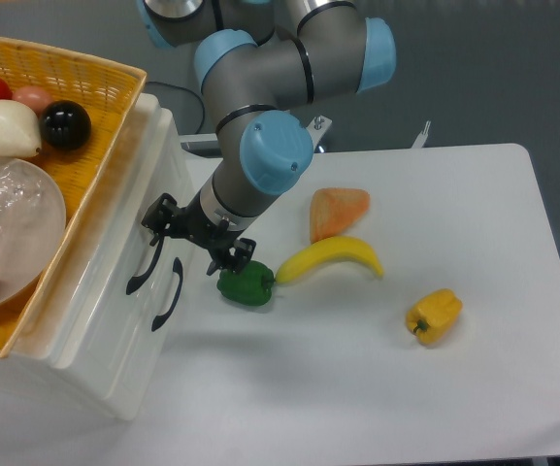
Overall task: Slide open the top white drawer
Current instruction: 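Lower the gripper onto the upper drawer handle and close on it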
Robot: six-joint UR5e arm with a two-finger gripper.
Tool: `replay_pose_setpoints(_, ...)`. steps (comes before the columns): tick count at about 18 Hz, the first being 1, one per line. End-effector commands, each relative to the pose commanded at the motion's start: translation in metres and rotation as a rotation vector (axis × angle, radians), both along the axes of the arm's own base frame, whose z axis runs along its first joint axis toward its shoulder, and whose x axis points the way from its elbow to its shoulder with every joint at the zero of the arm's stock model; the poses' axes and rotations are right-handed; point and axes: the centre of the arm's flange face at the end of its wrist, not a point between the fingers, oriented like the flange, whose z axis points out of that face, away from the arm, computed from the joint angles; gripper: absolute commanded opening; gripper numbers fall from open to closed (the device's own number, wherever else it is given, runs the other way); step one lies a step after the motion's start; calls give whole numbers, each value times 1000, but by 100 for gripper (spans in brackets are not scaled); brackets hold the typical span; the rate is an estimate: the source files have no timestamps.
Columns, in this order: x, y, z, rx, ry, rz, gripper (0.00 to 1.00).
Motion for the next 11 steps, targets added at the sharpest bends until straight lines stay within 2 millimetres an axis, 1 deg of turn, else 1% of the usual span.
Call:
replay_pose_setpoints(7, 3, 8, -4, 6, 12, 2, 97)
replay_pose_setpoints(11, 3, 8, -3, 8, 16, 1, 93)
